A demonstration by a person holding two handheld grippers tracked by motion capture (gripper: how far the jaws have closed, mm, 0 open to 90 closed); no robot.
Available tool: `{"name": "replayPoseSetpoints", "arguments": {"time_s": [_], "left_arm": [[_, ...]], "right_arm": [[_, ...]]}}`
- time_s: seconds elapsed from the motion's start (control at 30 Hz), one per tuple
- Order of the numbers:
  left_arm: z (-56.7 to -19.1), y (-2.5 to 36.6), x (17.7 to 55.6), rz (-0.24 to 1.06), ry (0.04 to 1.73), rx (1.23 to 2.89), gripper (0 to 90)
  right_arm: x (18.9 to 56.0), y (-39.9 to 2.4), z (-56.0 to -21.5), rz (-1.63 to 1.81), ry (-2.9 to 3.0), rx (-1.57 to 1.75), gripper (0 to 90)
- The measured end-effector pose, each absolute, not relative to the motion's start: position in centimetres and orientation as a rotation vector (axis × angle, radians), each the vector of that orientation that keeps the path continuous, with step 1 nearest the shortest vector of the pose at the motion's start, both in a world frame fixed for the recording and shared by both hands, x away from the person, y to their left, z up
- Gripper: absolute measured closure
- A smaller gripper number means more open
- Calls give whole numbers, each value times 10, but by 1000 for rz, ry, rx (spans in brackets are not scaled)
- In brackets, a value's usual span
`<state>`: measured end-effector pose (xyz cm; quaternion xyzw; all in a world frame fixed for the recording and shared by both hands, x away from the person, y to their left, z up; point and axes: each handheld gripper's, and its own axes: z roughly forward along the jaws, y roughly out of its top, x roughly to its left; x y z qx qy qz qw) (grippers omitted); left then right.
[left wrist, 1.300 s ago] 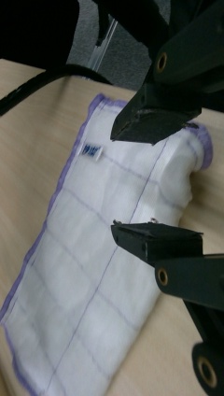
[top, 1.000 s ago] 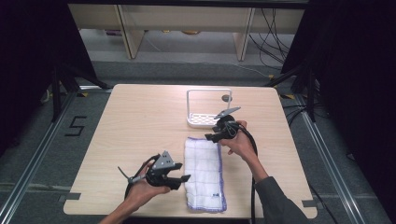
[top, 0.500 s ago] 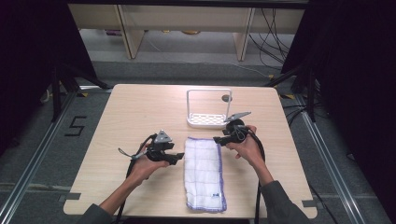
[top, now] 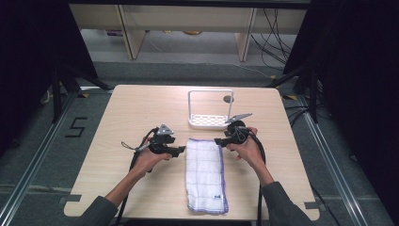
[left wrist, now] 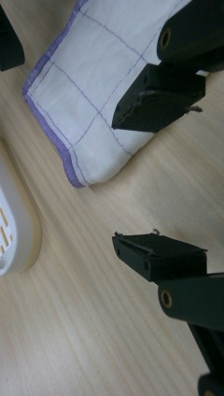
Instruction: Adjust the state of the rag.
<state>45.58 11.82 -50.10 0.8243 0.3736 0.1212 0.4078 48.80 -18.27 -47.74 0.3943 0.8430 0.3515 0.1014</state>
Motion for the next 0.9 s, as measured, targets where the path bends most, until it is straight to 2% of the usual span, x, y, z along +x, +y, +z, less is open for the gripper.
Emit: {"name": "replayPoseSetpoints", "arguments": {"time_s": [0.5, 0.7, 0.83, 0.9], "left_arm": [[-511, 88, 477, 226, 924, 2066, 363], [-517, 78, 478, 213, 903, 2088, 394], [-516, 77, 477, 224, 879, 2092, 446], [-516, 76, 476, 233, 859, 2095, 534]], "right_arm": [[487, -169, -492, 902, 2545, 1173, 391], [488, -167, -497, 897, 2544, 1186, 403], [487, -166, -498, 863, 2552, 1216, 425], [486, -168, -498, 891, 2567, 1172, 474]]}}
